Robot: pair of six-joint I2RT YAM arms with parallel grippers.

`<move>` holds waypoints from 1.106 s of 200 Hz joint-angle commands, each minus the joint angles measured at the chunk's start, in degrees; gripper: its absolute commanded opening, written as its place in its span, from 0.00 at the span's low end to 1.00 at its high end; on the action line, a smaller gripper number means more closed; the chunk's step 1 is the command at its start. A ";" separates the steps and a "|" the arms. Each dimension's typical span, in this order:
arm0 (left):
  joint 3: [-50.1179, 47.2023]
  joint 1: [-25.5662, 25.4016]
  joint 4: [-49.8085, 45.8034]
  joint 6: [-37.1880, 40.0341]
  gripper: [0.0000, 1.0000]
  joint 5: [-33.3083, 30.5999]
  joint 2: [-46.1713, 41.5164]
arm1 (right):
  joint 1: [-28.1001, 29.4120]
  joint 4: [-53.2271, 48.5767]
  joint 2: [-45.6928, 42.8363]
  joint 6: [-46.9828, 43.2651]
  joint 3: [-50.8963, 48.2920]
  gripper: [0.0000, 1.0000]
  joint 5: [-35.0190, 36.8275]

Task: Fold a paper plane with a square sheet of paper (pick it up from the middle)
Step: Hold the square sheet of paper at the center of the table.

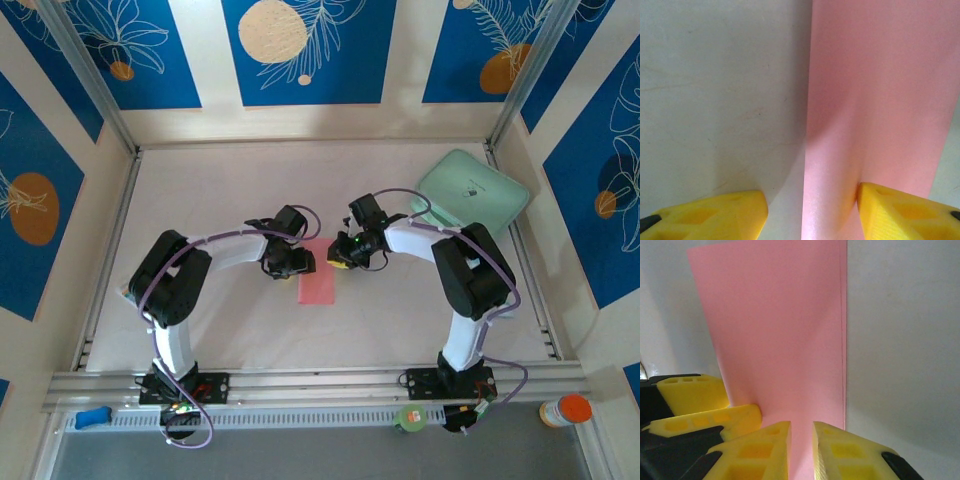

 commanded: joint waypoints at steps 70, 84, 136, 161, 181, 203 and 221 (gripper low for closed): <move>-4.10 -2.06 -0.65 1.53 0.61 0.61 9.36 | 0.40 -0.89 2.49 -0.87 2.47 0.16 -3.03; -4.14 -1.99 -0.56 1.70 0.61 0.61 9.41 | 0.48 -0.91 2.67 -0.94 2.57 0.16 -3.19; -4.20 -2.07 -0.79 2.17 0.61 0.43 9.70 | 0.45 -1.01 3.20 -1.03 2.74 0.15 -3.21; -4.13 -2.06 -0.78 2.49 0.60 0.52 9.98 | 0.45 -1.00 3.20 -1.11 2.83 0.15 -3.40; -4.29 -2.06 -0.52 2.73 0.59 0.70 9.99 | 0.44 -0.77 3.20 -1.12 2.77 0.15 -3.57; -4.32 -2.02 -0.29 2.93 0.59 0.79 10.09 | 0.45 -0.55 3.33 -1.12 2.76 0.15 -3.95; -4.11 -2.00 -0.21 2.78 0.59 0.80 10.25 | 0.44 -0.51 3.64 -1.03 2.91 0.15 -4.19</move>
